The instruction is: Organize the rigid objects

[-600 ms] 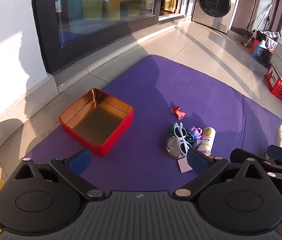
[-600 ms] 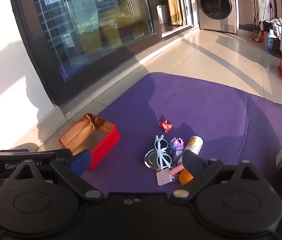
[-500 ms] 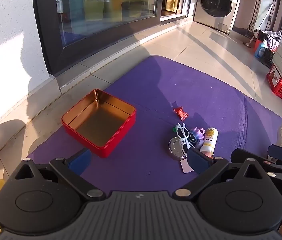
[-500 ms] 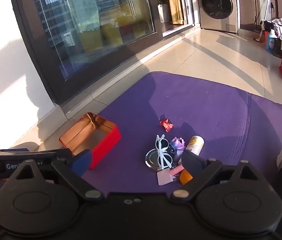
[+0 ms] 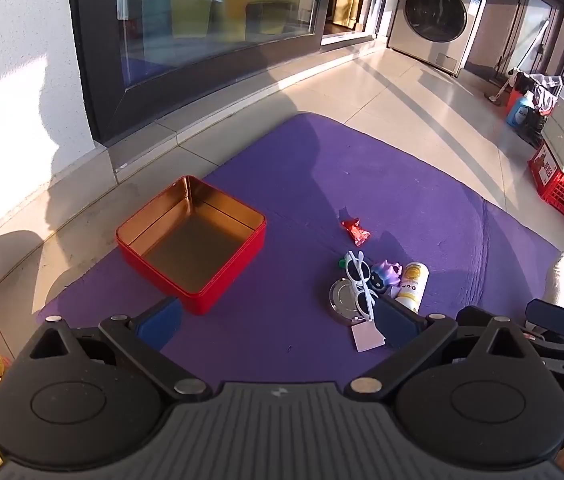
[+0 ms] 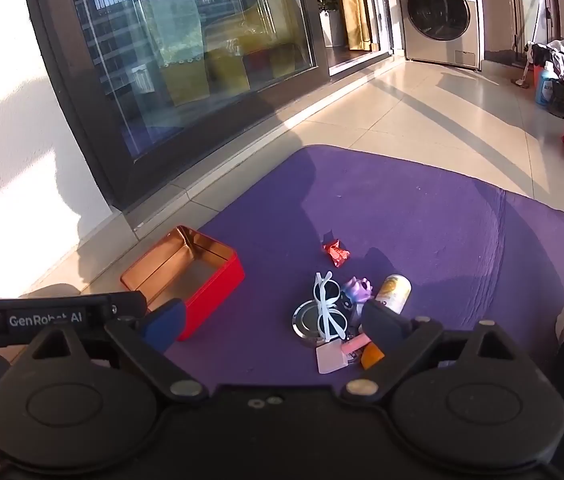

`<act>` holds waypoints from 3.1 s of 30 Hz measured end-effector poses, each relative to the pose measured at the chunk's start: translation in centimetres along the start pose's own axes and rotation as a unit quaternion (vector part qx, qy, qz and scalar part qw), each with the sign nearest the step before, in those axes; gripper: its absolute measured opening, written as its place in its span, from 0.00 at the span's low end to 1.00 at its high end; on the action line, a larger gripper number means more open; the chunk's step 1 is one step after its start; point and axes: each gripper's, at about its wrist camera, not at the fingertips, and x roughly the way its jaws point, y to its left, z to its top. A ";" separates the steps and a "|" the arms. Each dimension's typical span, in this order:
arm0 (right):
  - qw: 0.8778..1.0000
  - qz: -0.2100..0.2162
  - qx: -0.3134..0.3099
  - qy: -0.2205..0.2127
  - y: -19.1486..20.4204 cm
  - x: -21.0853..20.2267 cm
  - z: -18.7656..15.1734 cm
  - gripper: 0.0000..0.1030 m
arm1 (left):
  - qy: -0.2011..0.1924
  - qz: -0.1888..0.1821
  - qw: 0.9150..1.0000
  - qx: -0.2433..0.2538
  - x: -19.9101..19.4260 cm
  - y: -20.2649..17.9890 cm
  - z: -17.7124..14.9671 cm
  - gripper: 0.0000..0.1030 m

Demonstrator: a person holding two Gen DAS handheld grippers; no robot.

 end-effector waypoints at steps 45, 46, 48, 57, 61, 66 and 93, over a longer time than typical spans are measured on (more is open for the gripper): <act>0.998 -0.056 -0.007 -0.021 -1.3 -1.8 -0.8 0.86 | -0.044 -0.008 0.999 0.016 -0.8 -0.9 -0.2 1.00; 0.998 -0.057 -0.007 -0.025 -1.5 -2.1 -0.9 0.86 | -0.049 -0.009 0.999 0.019 -0.9 -1.2 -0.2 1.00; 0.998 -0.057 -0.007 -0.034 -1.8 -2.6 -1.3 0.86 | -0.061 -0.005 0.998 0.030 -1.2 -1.9 -0.5 1.00; 0.998 -0.050 0.013 -0.033 -4.3 -2.7 -3.1 0.87 | -0.018 -0.022 0.996 0.080 0.4 -5.4 -2.5 0.99; 0.998 -0.054 0.013 -0.035 -5.7 -1.6 -3.9 0.90 | -0.005 -0.035 0.995 0.093 2.0 -6.2 -2.6 0.99; 0.998 -0.061 0.012 0.006 -7.8 1.7 -4.4 0.88 | 0.023 -0.037 0.995 0.087 6.0 -6.7 -1.4 0.99; 0.989 -0.047 -0.039 0.138 -11.4 18.3 -7.1 0.66 | 0.152 -0.048 0.982 0.103 27.6 -10.8 0.5 0.89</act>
